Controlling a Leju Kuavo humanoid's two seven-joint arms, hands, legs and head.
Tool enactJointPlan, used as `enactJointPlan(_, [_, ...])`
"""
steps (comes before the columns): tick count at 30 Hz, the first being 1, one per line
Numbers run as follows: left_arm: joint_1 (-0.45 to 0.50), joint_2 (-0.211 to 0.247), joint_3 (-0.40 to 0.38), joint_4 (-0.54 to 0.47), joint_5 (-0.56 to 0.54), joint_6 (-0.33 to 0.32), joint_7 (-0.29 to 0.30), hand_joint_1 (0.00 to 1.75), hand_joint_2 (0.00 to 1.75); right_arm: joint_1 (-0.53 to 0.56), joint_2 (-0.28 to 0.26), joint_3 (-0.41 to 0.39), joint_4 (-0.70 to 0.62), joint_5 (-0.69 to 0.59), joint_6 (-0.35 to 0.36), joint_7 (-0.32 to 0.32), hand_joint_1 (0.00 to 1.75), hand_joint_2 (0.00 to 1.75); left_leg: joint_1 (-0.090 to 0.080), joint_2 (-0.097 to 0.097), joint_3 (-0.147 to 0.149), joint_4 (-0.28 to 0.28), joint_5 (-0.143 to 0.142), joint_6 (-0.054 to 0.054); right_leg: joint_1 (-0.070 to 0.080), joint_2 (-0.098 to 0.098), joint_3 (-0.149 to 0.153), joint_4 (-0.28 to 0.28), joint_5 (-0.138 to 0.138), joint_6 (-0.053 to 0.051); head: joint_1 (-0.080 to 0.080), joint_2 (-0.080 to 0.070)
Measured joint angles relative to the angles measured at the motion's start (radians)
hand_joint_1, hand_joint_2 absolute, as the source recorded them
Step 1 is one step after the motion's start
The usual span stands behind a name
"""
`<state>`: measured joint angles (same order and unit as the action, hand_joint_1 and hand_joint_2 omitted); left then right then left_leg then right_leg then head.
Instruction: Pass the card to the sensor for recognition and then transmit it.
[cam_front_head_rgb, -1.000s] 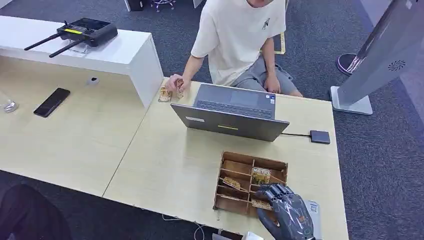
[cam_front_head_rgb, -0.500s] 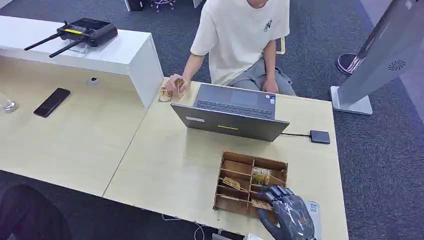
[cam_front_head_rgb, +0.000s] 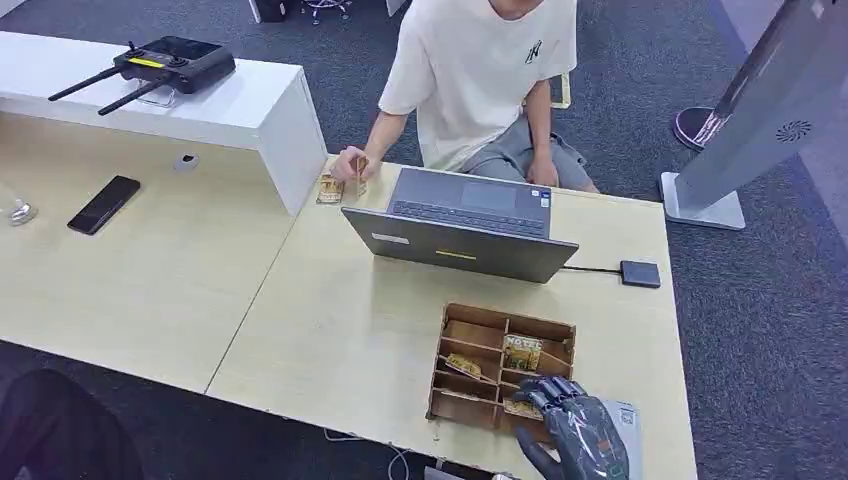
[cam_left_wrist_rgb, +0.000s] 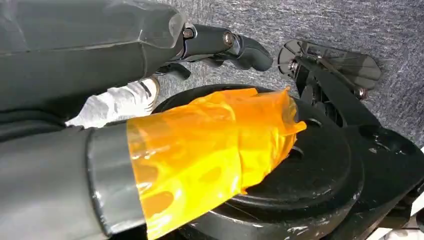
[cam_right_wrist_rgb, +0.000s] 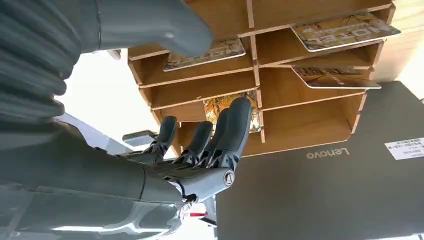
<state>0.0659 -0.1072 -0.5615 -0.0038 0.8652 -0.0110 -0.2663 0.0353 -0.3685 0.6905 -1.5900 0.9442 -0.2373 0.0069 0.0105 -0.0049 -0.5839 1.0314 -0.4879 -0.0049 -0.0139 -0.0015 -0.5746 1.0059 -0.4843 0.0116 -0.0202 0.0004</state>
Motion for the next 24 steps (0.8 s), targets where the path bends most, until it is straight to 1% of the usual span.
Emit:
enactJointPlan(5, [0.000,0.000,0.000,0.000,-0.010,-0.007,0.000,0.00,0.00,-0.011,0.000,0.007,0.010,0.008,-0.005,-0.005,0.73,1.75,0.000,0.000,0.000,0.000,0.000,0.000,0.000,0.000,0.000,0.000,0.000,0.000,0.000,0.000])
enactJointPlan(7, [0.000,0.000,0.000,0.000,-0.013,-0.007,-0.003,0.00,0.00,-0.017,0.001,0.008,0.017,0.010,-0.009,-0.007,0.77,1.75,0.000,0.000,0.000,0.000,0.000,0.000,0.000,0.000,0.000,0.000,0.000,0.000,0.000,0.000])
enactJointPlan(12, [0.000,0.000,0.000,0.000,-0.019,-0.007,-0.005,0.00,0.00,-0.028,0.006,0.009,0.033,0.018,-0.026,-0.007,0.75,1.75,0.000,0.000,0.000,0.000,0.000,0.000,0.000,0.000,0.000,0.000,0.000,0.000,0.000,0.000])
enactJointPlan(14, [0.000,0.000,0.000,0.000,-0.022,-0.007,-0.005,0.00,0.00,-0.033,0.011,0.009,0.041,0.021,-0.029,-0.007,0.79,1.75,0.000,0.000,0.000,0.000,0.000,0.000,0.000,0.000,0.000,0.000,0.000,0.000,0.000,0.000])
enactJointPlan(19, [0.000,0.000,0.000,0.000,-0.025,-0.007,-0.005,0.00,0.00,-0.042,0.022,0.009,0.063,0.025,-0.039,-0.007,0.77,1.75,0.000,0.000,0.000,0.000,0.000,0.000,0.000,0.000,0.000,0.000,0.000,0.000,0.000,0.000])
enactJointPlan(23, [0.000,0.000,0.000,0.000,-0.027,-0.007,-0.005,0.00,0.00,-0.046,0.027,0.009,0.077,0.027,-0.041,-0.007,0.82,1.75,0.000,0.000,0.000,0.000,0.000,0.000,0.000,0.000,0.000,0.000,0.000,0.000,0.000,0.000])
enactJointPlan(24, [0.000,0.000,0.000,0.000,-0.027,-0.007,-0.005,0.00,0.00,-0.047,0.027,0.010,0.080,0.027,-0.041,-0.007,0.80,1.75,0.000,0.000,0.000,0.000,0.000,0.000,0.000,0.000,0.000,0.000,0.000,0.000,0.000,0.000])
